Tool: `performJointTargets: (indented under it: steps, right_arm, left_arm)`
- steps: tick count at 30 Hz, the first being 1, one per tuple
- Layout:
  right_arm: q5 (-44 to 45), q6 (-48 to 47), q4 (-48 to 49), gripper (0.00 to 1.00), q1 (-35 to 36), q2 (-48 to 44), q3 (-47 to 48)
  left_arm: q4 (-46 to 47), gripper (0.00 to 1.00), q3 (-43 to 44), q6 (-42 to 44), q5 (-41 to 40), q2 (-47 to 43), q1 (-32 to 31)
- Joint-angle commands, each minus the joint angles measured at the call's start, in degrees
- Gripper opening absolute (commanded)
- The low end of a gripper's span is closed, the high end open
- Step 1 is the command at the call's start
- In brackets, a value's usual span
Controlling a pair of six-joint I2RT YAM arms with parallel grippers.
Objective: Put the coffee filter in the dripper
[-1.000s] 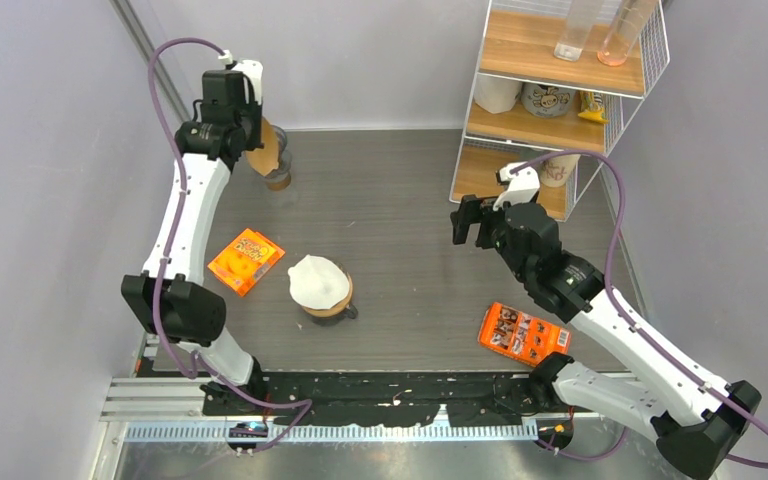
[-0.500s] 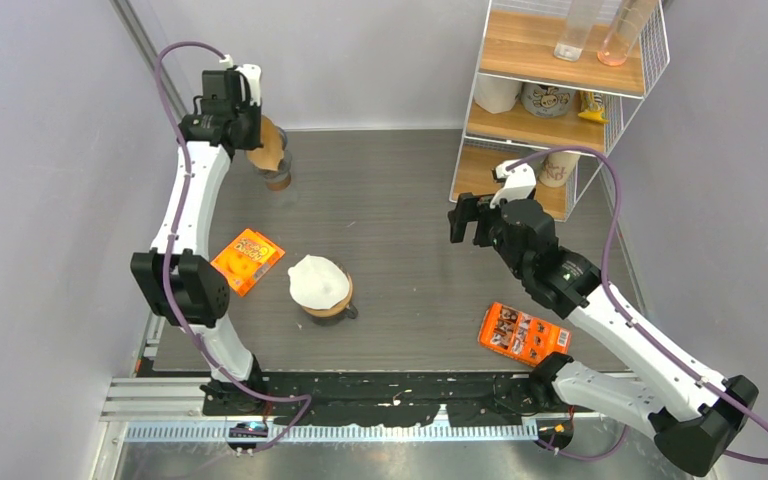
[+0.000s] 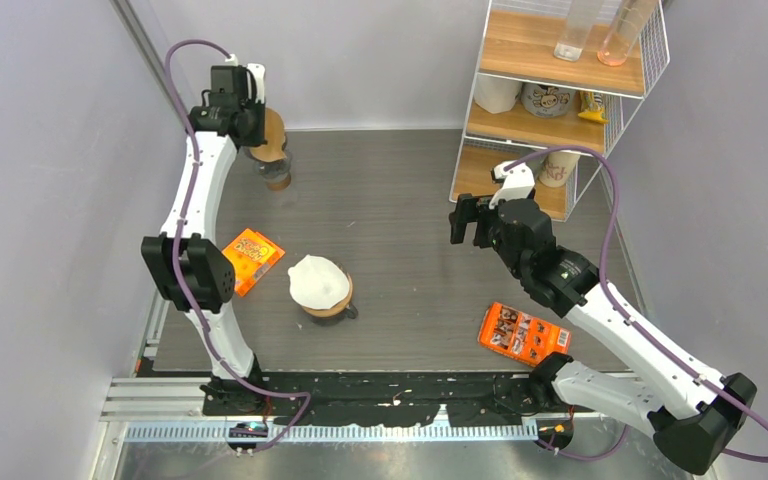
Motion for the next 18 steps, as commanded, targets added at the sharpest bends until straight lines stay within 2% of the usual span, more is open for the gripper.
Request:
performJointTargets:
  steps: [1,5,10,18]
  right_arm:
    - [1.7,0.8,0.8,0.97,-0.2,0.1,2.1]
    - [1.8,1.0,0.8,0.97,-0.2,0.3,2.2]
    - [2.0,1.3,0.8,0.97,-0.2,0.4,2.3]
    - [2.6,1.5,0.3,0.97,-0.2,0.3,2.4]
  left_arm:
    - [-1.4,0.00,3.0,-1.8,-1.4,0.3,0.5]
    - [-3.2,0.00,4.6,-5.0,-3.8,1.2,0.5]
    - [-5.2,0.15,6.6,-8.1,-6.7,2.5,0.5]
    - [-7.8,0.20,10.0,-10.3,-7.9,4.8,0.4]
